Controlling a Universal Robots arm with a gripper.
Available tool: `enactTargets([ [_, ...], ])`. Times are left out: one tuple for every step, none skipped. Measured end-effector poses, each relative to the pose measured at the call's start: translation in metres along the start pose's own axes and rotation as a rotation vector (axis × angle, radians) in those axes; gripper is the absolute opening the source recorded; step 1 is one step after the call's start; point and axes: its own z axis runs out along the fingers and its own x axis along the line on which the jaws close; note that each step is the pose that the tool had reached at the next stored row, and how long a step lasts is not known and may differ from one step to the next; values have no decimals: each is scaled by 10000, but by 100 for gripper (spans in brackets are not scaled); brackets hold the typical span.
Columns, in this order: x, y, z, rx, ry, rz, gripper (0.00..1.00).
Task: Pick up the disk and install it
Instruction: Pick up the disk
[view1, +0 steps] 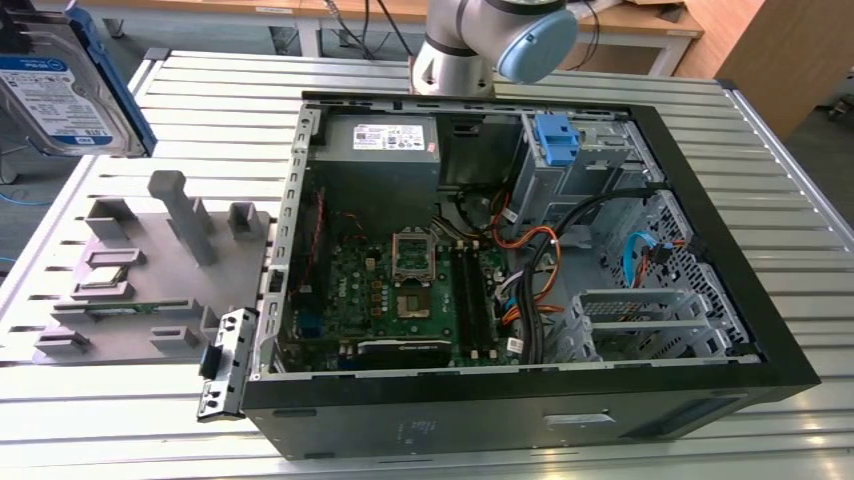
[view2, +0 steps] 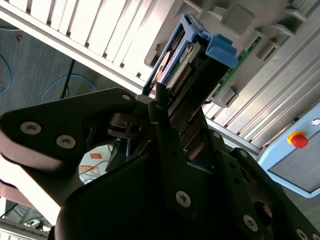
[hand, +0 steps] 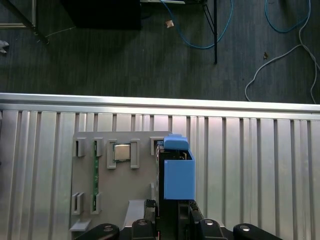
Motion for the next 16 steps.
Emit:
enactTargets([
  [0, 0, 0, 0, 0, 0, 35],
  [0, 0, 0, 0, 0, 0, 35],
  [0, 0, -1, 0, 0, 0, 35],
  [0, 0, -1, 0, 0, 0, 35],
  [0, 0, -1, 0, 0, 0, 35],
  [0, 0, -2, 0, 0, 0, 35],
  [0, 0, -2, 0, 0, 0, 35],
  [0, 0, -3, -1, 0, 0, 35],
  [0, 1, -10, -4, 2, 0, 35],
  [-1, 1, -16, -2, 1, 0, 35],
  [-2, 2, -25, -1, 1, 0, 35],
  [-3, 3, -38, -1, 1, 1, 35],
  [-4, 3, -53, -1, 0, 0, 35],
  [-5, 5, -69, 0, 0, 1, 35],
  [-6, 6, -87, 0, 0, 0, 35],
  [-7, 7, -105, 0, 0, 0, 35],
])
